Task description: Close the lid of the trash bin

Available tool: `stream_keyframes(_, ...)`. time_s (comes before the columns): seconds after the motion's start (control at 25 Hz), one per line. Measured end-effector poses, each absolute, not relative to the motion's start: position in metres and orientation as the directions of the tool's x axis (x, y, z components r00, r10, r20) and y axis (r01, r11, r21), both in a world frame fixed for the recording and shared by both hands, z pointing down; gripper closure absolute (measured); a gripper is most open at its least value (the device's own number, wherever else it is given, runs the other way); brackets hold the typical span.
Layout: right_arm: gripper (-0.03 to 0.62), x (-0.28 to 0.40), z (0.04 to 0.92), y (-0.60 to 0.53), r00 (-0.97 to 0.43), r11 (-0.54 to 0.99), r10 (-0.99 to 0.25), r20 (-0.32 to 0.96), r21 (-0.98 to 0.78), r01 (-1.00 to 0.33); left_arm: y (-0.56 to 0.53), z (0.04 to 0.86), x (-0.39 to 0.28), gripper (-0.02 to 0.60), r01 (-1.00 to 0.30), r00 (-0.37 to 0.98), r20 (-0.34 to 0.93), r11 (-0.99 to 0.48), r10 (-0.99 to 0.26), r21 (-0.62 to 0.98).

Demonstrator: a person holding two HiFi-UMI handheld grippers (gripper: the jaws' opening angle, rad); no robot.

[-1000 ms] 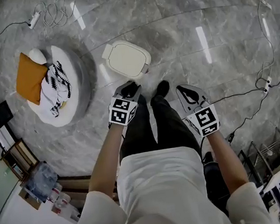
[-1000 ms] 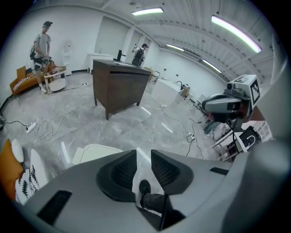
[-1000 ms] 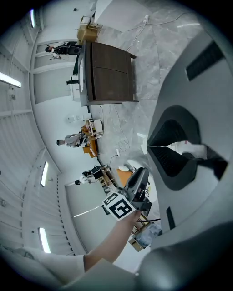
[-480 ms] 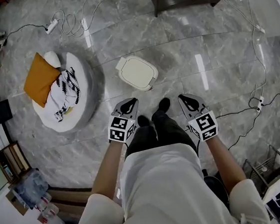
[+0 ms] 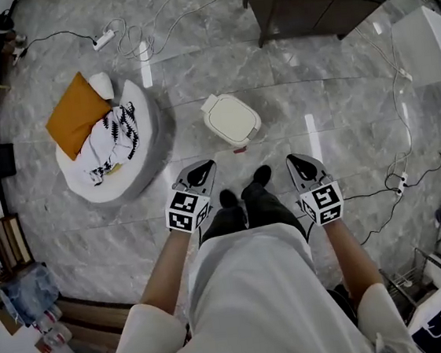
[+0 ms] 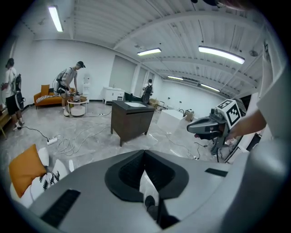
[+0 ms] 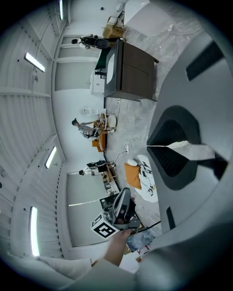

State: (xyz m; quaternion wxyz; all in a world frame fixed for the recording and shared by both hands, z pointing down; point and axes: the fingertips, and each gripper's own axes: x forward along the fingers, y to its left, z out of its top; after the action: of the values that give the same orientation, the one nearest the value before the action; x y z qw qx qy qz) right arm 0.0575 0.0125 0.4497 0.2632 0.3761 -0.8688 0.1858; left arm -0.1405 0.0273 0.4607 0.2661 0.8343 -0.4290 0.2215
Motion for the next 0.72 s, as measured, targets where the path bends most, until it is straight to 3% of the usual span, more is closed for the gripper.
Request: stream_keyframes(0.72, 0.563, 0.057, 0.375, 0.073, -0.544, 0.638, -0.652, 0.528, -0.007, -0.770, 0.086, 0.380, -0.186, 0.565, -0.860, 0.510, 0.477, -0.447, -0.716, 0.248)
